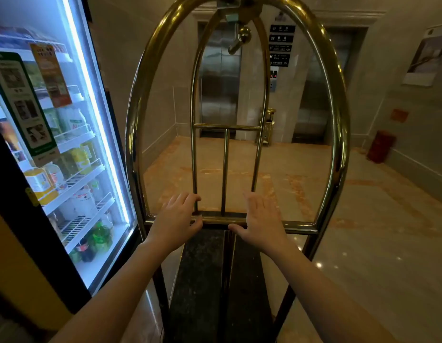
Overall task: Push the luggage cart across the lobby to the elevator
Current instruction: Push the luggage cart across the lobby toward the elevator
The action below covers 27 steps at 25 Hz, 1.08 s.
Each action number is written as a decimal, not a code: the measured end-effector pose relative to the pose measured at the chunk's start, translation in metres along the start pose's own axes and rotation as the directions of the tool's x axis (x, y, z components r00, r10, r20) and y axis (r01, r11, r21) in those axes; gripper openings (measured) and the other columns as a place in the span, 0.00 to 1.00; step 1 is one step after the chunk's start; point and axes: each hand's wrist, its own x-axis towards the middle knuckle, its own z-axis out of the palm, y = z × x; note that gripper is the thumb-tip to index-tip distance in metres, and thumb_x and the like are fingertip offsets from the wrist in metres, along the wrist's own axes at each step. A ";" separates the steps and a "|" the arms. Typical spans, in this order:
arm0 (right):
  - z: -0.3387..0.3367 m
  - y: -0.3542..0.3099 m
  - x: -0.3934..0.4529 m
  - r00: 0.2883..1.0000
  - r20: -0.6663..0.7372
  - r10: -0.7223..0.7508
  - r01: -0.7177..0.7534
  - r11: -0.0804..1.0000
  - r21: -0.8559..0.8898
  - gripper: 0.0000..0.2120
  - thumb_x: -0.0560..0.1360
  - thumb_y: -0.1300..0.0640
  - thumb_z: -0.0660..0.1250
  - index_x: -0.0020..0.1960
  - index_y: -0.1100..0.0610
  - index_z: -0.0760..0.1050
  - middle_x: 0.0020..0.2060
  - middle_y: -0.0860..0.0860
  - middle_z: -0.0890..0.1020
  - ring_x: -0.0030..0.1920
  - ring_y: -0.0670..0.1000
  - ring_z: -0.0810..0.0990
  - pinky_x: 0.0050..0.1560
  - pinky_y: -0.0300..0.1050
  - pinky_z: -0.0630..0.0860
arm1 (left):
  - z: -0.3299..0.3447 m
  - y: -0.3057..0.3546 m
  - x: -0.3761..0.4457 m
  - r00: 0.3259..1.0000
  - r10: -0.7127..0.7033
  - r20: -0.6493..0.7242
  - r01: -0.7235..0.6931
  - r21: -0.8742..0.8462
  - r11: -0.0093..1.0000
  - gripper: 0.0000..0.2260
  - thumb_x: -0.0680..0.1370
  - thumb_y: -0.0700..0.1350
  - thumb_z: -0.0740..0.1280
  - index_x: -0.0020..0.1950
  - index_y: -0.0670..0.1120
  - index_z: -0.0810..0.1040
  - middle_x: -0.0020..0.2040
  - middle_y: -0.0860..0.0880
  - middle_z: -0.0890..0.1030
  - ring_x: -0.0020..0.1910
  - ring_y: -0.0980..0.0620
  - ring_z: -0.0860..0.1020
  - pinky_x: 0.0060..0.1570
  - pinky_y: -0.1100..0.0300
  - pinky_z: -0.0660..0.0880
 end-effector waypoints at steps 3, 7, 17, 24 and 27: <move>0.011 0.011 0.009 1.000 0.025 0.016 -0.015 1.000 -0.009 0.43 0.73 0.38 0.69 0.77 0.55 0.51 0.72 0.53 0.65 0.71 0.54 0.61 0.71 0.55 0.57 | 0.013 -0.007 0.008 1.000 -0.026 0.010 0.026 0.045 0.999 0.20 0.74 0.49 0.69 0.64 0.49 0.70 0.59 0.50 0.76 0.57 0.52 0.73 0.57 0.54 0.70; 0.029 0.031 0.022 0.995 0.094 0.045 -0.043 0.999 -0.019 0.42 0.73 0.39 0.70 0.77 0.54 0.51 0.71 0.53 0.66 0.71 0.54 0.63 0.71 0.53 0.59 | 0.033 -0.021 0.023 0.984 -0.090 0.156 0.080 0.068 0.994 0.21 0.75 0.52 0.67 0.66 0.50 0.68 0.63 0.51 0.73 0.62 0.52 0.71 0.61 0.51 0.69; 0.049 0.060 0.039 0.955 0.291 0.060 -0.064 0.998 0.005 0.35 0.74 0.40 0.70 0.74 0.51 0.60 0.69 0.51 0.69 0.68 0.53 0.68 0.67 0.53 0.66 | 0.086 -0.039 0.041 0.939 -0.056 0.338 0.046 0.037 0.998 0.19 0.77 0.53 0.65 0.65 0.50 0.68 0.62 0.50 0.74 0.58 0.51 0.74 0.59 0.50 0.72; 0.052 0.086 0.043 0.857 0.512 0.055 -0.038 0.998 -0.044 0.21 0.71 0.30 0.66 0.48 0.48 0.74 0.42 0.46 0.79 0.43 0.47 0.77 0.43 0.46 0.75 | 0.109 -0.044 0.038 0.928 0.039 0.370 -0.136 0.239 0.961 0.16 0.72 0.55 0.70 0.55 0.56 0.69 0.48 0.55 0.79 0.44 0.55 0.78 0.45 0.55 0.77; 0.057 0.086 0.044 0.882 0.470 -0.011 0.092 0.985 -0.149 0.16 0.71 0.37 0.70 0.46 0.48 0.72 0.40 0.48 0.79 0.40 0.49 0.77 0.40 0.47 0.75 | 0.114 -0.046 0.039 0.936 0.027 0.352 -0.130 0.274 0.953 0.16 0.71 0.52 0.73 0.53 0.56 0.70 0.44 0.55 0.80 0.41 0.55 0.79 0.42 0.56 0.77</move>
